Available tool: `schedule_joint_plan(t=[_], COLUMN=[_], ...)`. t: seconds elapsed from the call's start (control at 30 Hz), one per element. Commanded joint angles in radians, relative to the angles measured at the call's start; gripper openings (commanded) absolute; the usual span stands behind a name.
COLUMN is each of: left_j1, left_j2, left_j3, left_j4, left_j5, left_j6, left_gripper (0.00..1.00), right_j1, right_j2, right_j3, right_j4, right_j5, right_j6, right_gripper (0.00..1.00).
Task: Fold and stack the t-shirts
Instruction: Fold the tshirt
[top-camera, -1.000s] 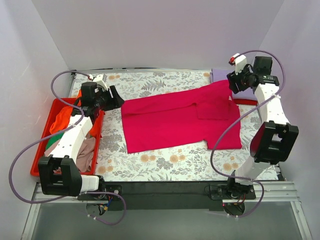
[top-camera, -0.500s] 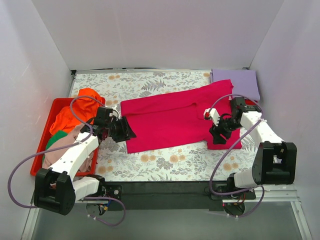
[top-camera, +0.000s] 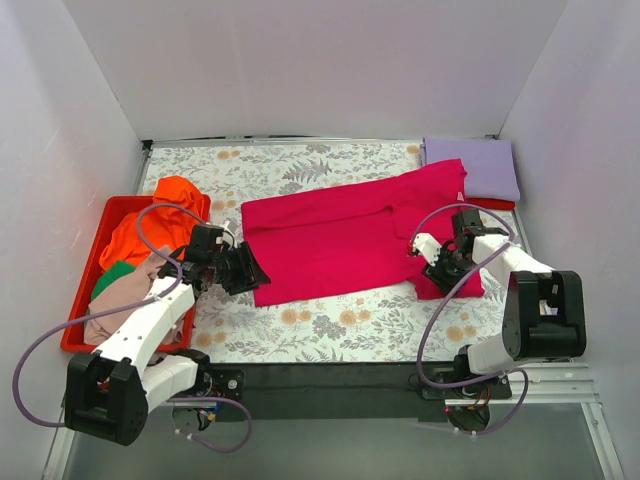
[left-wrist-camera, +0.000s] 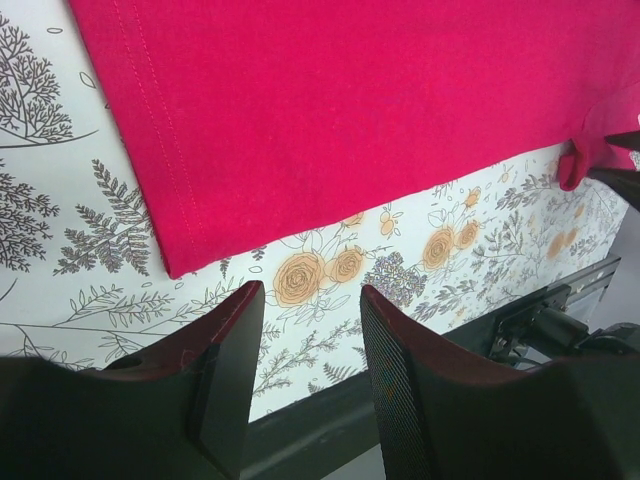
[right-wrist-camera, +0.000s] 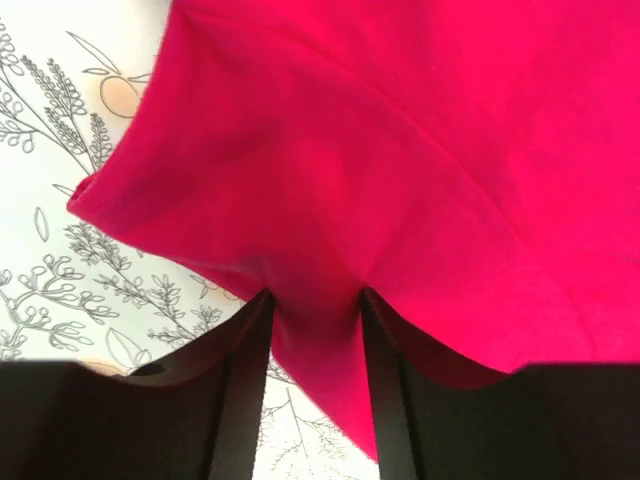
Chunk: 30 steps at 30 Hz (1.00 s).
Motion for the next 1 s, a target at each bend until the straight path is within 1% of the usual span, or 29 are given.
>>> schedule_joint_plan(t=[0.0, 0.03, 0.07, 0.1, 0.13, 0.17, 0.23, 0.27, 0.3, 0.33, 0.37, 0.4, 0.43, 0.47, 0.5, 0.53, 0.57, 0.6, 0.7, 0.73, 0.77, 0.8, 0.87, 0.97], left_j1=[0.001, 0.001, 0.000, 0.000, 0.001, 0.001, 0.001, 0.001, 0.001, 0.001, 0.001, 0.001, 0.003, 0.001, 0.001, 0.001, 0.003, 0.003, 0.003, 0.003, 0.003, 0.003, 0.001, 0.003], left_j2=[-0.034, -0.036, -0.039, -0.039, -0.042, -0.039, -0.038, -0.033, -0.031, -0.028, -0.027, -0.025, -0.024, -0.024, -0.025, -0.025, -0.027, -0.031, -0.031, -0.021, -0.021, -0.013, -0.004, -0.004], left_j3=[0.024, 0.024, 0.029, 0.032, 0.036, 0.042, 0.061, 0.067, 0.071, 0.079, 0.084, 0.087, 0.090, 0.093, 0.093, 0.095, 0.095, 0.095, 0.076, 0.064, 0.061, 0.059, 0.058, 0.056], left_j4=[0.011, 0.011, 0.011, 0.011, 0.010, 0.005, -0.001, -0.005, -0.007, -0.009, -0.012, -0.013, -0.013, -0.018, -0.019, -0.022, -0.025, -0.025, -0.015, 0.007, 0.007, 0.014, 0.014, 0.014], left_j5=[0.003, 0.003, 0.000, 0.000, -0.003, -0.001, -0.007, -0.011, -0.012, -0.015, -0.015, -0.015, -0.017, -0.018, -0.020, -0.021, -0.026, -0.024, -0.018, -0.002, 0.002, 0.005, 0.012, 0.019], left_j6=[-0.006, -0.006, -0.006, -0.006, -0.004, -0.003, 0.003, 0.007, 0.007, 0.011, 0.011, 0.013, 0.011, 0.014, 0.013, 0.014, 0.016, 0.016, 0.013, 0.011, 0.011, 0.014, 0.016, 0.016], left_gripper=[0.43, 0.43, 0.43, 0.43, 0.43, 0.43, 0.43, 0.43, 0.43, 0.43, 0.43, 0.43, 0.42, 0.43, 0.43, 0.43, 0.42, 0.43, 0.43, 0.43, 0.43, 0.43, 0.43, 0.43], right_j1=[0.015, 0.019, 0.024, 0.027, 0.031, 0.048, 0.068, 0.099, 0.116, 0.131, 0.160, 0.173, 0.182, 0.192, 0.196, 0.197, 0.199, 0.196, 0.185, 0.168, 0.168, 0.167, 0.163, 0.134], right_j2=[0.024, 0.018, 0.011, 0.006, 0.007, 0.020, 0.053, 0.107, 0.139, 0.174, 0.246, 0.283, 0.322, 0.386, 0.409, 0.426, 0.434, 0.426, 0.354, 0.263, 0.262, 0.241, 0.236, 0.262], right_j3=[-0.019, -0.006, 0.021, 0.043, 0.066, 0.134, 0.220, 0.266, 0.368, 0.418, 0.467, 0.577, 0.627, 0.677, 0.713, 0.760, 0.768, 0.759, 0.712, 0.598, 0.597, 0.571, 0.511, 0.495], right_j4=[0.063, 0.057, 0.044, 0.034, 0.027, 0.008, -0.009, -0.018, -0.023, -0.021, -0.020, -0.018, -0.019, -0.018, -0.013, -0.007, 0.002, 0.014, 0.011, 0.007, 0.007, 0.002, -0.003, -0.001], right_j5=[0.072, 0.082, 0.092, 0.093, 0.093, 0.102, 0.113, 0.118, 0.124, 0.138, 0.147, 0.159, 0.194, 0.214, 0.237, 0.269, 0.285, 0.287, 0.229, 0.098, 0.096, 0.083, 0.084, 0.119], right_j6=[0.025, 0.025, 0.022, 0.019, 0.017, 0.013, 0.017, 0.040, 0.056, 0.075, 0.133, 0.170, 0.215, 0.249, 0.301, 0.318, 0.332, 0.336, 0.320, 0.218, 0.217, 0.162, 0.108, 0.039], right_gripper=[0.38, 0.22, 0.11, 0.05, 0.03, 0.02, 0.02, 0.04, 0.08, 0.27, 0.38, 0.49, 0.63, 0.66, 0.68, 0.70, 0.70, 0.73, 0.75, 0.78, 0.78, 0.78, 0.78, 0.76])
